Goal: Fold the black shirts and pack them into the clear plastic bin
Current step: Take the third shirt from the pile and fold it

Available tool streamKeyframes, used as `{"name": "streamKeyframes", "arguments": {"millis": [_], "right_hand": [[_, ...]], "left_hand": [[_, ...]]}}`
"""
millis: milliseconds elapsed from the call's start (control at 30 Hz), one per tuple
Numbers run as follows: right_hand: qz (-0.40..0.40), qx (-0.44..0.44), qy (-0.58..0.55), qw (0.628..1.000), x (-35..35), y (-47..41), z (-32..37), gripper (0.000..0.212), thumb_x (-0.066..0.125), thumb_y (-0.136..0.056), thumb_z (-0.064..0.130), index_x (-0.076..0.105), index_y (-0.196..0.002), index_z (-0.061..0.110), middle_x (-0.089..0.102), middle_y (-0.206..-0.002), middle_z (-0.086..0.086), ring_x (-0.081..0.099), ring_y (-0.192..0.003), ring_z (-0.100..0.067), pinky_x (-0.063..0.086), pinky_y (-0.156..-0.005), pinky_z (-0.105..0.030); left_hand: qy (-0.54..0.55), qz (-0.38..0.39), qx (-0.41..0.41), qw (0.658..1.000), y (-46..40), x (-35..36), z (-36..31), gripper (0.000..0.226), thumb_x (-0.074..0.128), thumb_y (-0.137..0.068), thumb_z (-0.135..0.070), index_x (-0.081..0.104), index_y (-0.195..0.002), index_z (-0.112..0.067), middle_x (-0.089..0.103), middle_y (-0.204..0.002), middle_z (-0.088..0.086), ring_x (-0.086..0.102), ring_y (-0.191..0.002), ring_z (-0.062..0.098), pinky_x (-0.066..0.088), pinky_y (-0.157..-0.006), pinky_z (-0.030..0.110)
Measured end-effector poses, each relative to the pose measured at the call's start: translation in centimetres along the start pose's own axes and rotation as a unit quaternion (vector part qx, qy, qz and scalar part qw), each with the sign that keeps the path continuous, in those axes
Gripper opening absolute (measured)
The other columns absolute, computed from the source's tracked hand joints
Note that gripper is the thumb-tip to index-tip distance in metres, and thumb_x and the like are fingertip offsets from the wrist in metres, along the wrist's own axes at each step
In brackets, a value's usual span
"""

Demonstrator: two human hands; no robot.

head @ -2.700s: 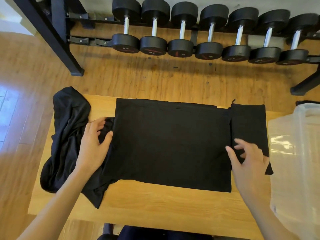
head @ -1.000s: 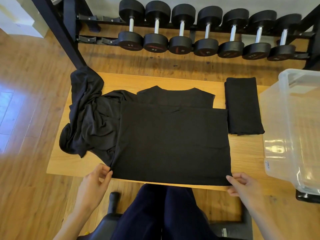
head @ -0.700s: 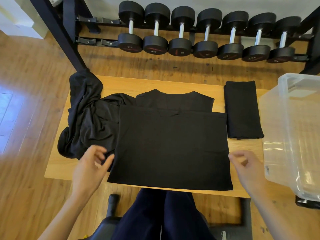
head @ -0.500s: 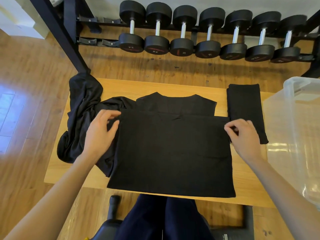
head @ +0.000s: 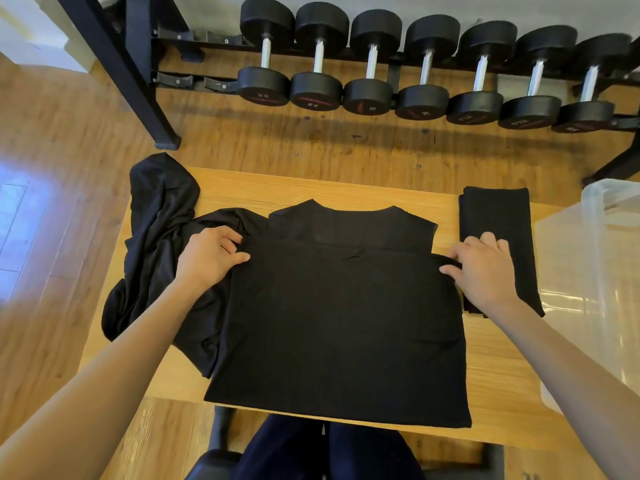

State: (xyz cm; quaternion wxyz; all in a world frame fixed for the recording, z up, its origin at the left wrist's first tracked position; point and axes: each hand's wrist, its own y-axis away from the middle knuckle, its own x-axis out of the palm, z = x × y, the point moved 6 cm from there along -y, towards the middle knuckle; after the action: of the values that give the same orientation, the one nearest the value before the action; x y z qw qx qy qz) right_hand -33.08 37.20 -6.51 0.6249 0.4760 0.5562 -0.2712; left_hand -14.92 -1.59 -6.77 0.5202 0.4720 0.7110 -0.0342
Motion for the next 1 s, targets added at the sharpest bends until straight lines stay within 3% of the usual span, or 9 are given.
{"name": "streamKeyframes", "arguments": {"millis": [200, 333, 433, 600, 767, 900, 1000], "right_hand": [[-0.022, 0.046, -0.139, 0.989, -0.8, 1.1, -0.6, 0.019, 0.071, -0.086, 0.029, 0.067, -0.099, 0.016, 0.067, -0.097, -0.006, 0.053, -0.102, -0.026, 0.034, -0.095, -0.04], [-0.024, 0.06, -0.219, 0.974, -2.2, 2.4, -1.0, 0.015, 0.072, -0.085, 0.026, 0.064, -0.093, 0.016, 0.066, -0.091, -0.002, 0.059, -0.096, -0.026, 0.031, -0.099, -0.043], [-0.022, 0.06, -0.255, 0.965, -3.8, 3.3, -1.1, 0.013, 0.073, -0.084, 0.028, 0.061, -0.087, 0.023, 0.061, -0.087, 0.004, 0.061, -0.094, -0.024, 0.041, -0.098, -0.054], [-0.032, 0.051, -0.296, 0.953, -7.0, 3.7, -1.2, 0.01, 0.072, -0.084, 0.026, 0.064, -0.087, 0.02, 0.059, -0.083, 0.008, 0.055, -0.088, -0.015, 0.048, -0.092, -0.049], [-0.035, 0.051, -0.305, 0.95, -8.1, 1.5, -1.3, 0.014, 0.072, -0.085, 0.026, 0.067, -0.092, 0.015, 0.063, -0.089, 0.002, 0.055, -0.087, -0.017, 0.046, -0.083, -0.038], [-0.032, 0.057, -0.291, 0.954, -7.2, -1.4, -1.1, 0.012, 0.072, -0.084, 0.03, 0.064, -0.084, 0.022, 0.064, -0.088, 0.003, 0.06, -0.093, -0.023, 0.043, -0.096, -0.056], [-0.028, 0.063, -0.271, 0.96, -6.1, -3.2, -0.9, 0.012, 0.071, -0.086, 0.029, 0.065, -0.089, 0.018, 0.064, -0.092, 0.0, 0.06, -0.099, -0.026, 0.039, -0.1, -0.056]], "left_hand": [[0.136, 0.012, -0.037, 0.99, 1.3, -0.5, 0.6, 0.021, 0.079, -0.08, -0.024, 0.067, -0.096, -0.015, 0.069, -0.089, 0.0, 0.064, -0.088, 0.013, 0.048, -0.087, 0.027], [0.222, 0.044, -0.029, 0.974, 2.7, -1.4, 0.8, 0.011, 0.075, -0.083, -0.017, 0.064, -0.086, -0.014, 0.073, -0.074, -0.001, 0.069, -0.08, 0.01, 0.055, -0.079, 0.022], [0.257, 0.071, -0.021, 0.964, 3.6, -2.4, 0.2, 0.009, 0.072, -0.084, -0.012, 0.063, -0.084, -0.014, 0.073, -0.068, -0.003, 0.071, -0.078, 0.008, 0.057, -0.074, 0.017], [0.285, 0.096, -0.012, 0.954, 4.0, -4.9, -1.6, 0.012, 0.069, -0.085, -0.005, 0.06, -0.08, -0.011, 0.073, -0.064, -0.003, 0.07, -0.068, 0.003, 0.055, -0.062, 0.013], [0.276, 0.083, -0.014, 0.958, 1.8, -6.4, -2.7, 0.016, 0.072, -0.083, -0.009, 0.057, -0.079, -0.014, 0.071, -0.062, -0.004, 0.07, -0.07, 0.005, 0.058, -0.068, 0.016], [0.267, 0.072, -0.023, 0.961, -0.9, -5.6, -3.2, 0.019, 0.071, -0.085, -0.009, 0.057, -0.076, -0.017, 0.068, -0.056, -0.009, 0.069, -0.065, 0.0, 0.057, -0.069, 0.015], [0.264, 0.066, -0.039, 0.962, -2.8, -4.4, -3.2, 0.017, 0.073, -0.085, -0.011, 0.058, -0.078, -0.017, 0.07, -0.064, -0.006, 0.069, -0.073, 0.006, 0.057, -0.07, 0.015]]}}
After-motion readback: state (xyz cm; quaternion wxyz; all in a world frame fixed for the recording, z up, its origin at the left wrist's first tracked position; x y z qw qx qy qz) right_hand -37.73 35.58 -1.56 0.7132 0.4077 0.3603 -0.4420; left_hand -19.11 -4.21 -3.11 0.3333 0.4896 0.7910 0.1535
